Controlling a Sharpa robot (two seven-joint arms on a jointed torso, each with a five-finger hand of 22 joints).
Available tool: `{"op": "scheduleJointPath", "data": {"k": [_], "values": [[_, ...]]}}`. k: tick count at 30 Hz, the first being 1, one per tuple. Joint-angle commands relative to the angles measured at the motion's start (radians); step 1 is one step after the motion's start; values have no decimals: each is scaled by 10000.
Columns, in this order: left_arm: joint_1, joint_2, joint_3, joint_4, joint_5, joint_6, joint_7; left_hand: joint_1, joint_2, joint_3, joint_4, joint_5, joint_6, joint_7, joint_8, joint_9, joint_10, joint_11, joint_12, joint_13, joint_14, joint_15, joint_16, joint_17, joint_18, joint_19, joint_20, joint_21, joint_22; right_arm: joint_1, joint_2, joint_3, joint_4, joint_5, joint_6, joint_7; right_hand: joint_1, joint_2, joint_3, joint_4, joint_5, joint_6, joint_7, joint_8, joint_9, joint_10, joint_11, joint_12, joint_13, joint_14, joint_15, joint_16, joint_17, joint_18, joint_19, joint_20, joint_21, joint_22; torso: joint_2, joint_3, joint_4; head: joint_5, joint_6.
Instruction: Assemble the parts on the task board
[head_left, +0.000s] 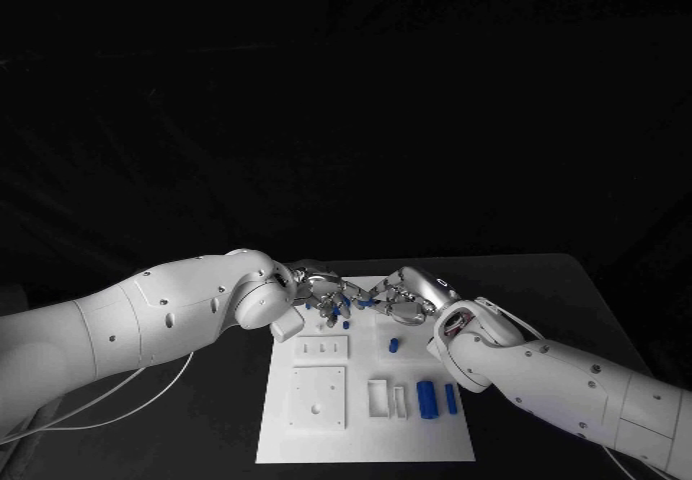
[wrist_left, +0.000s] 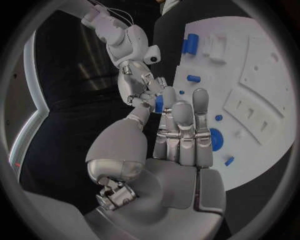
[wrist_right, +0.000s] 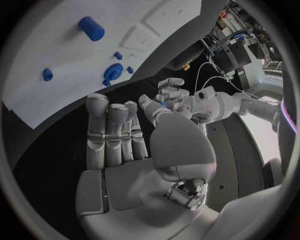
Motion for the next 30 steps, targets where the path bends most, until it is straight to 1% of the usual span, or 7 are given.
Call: {"op": "scheduleJointPath", "data": {"k": [1, 13, 18, 23, 25, 27, 30], "values": [[-7, -9, 5, 32, -51, 147, 212, 45, 85, 857, -817, 65, 726, -576, 10, 15, 414, -49, 44, 6, 58, -53, 48, 17, -112, 50, -55, -37, 22, 0, -9, 6, -2, 37, -43, -132, 9, -99, -51, 47, 46, -79, -24, -29, -11, -62, -21, -41, -28, -48, -1, -51, -22, 91, 54, 80, -81, 572, 2, 1, 9, 2, -21], [-17, -156, 3, 107, -1044, -974, 10, 38, -10, 840, -836, 186, 876, -628, 6, 96, 461, -97, 280, 9, 213, -45, 84, 79, -128, 41, -34, -46, 110, 5, -439, 60, -78, 607, 488, -165, 13, -88, -436, 10, 420, -157, 5, -30, -12, -180, 8, -50, -234, -207, 31, -361, -386, 119, 23, 114, -850, 464, -17, -5, -23, 69, -36], [-16, -291, -5, 293, -1681, -1493, -300, 10, -35, 850, -842, 203, 952, -659, 7, 114, 466, -131, 431, -67, 296, -80, 81, 109, -135, 82, -72, 11, 218, 90, -688, 248, -286, 1048, 683, -240, -12, -85, -424, -14, 491, -157, 11, -31, -11, -247, 16, -98, -321, -298, 50, -454, -487, 136, -63, 134, -1390, 355, -59, -2, -50, 146, -63], [-14, -506, -38, 683, -3086, -2435, -907, -17, -109, 898, -900, 494, 1049, -691, 10, 145, 473, -198, 650, -89, 427, -146, 130, 161, -129, 214, -137, 61, 304, 313, -884, 507, -657, 1971, 807, -225, -21, -84, -427, -13, 547, -153, 12, -30, -10, -254, 20, -96, -397, -293, 49, -462, -561, 132, -30, 133, -1560, 327, -109, 32, -67, 164, -172], [-12, -596, -121, 840, -3442, -2676, -1129, -45, -145, 932, -914, 633, 1108, -707, 11, 171, 473, -213, 760, -87, 438, -154, 197, 212, -129, 236, -145, 71, 344, 439, -939, 567, -831, 2248, 849, -253, -24, -71, -423, -27, 660, -157, 13, -30, -11, -298, 27, -116, -436, -360, 62, -502, -603, 142, -93, 147, -1934, 254, -131, 40, -72, 184, -203], [-9, -678, -243, 978, -3732, -2868, -1307, -58, -165, 960, -922, 676, 1132, -715, 8, 191, 472, -217, 822, -94, 432, -153, 241, 246, -130, 244, -144, 79, 383, 573, -993, 605, -1018, 2452, 901, -288, -48, -66, -397, -34, 766, -155, 25, -29, -10, -404, 43, -240, -551, -500, 93, -675, -755, 177, -299, 182, -3015, -23, -170, 41, -64, 169, -277], [-6, -815, -466, 1181, -4027, -3120, -1517, -78, -181, 974, -920, 669, 1154, -724, 8, 211, 474, -217, 872, -104, 426, -154, 275, 272, -126, 257, -144, 79, 422, 739, -1066, 638, -1248, 2639, 946, -320, -69, -90, -368, -51, 949, -148, 21, -31, -11, -370, 45, -426, -839, -529, 105, -799, -992, 126, -323, 187, -3384, -230, -223, 46, -80, 167, -323]]}}
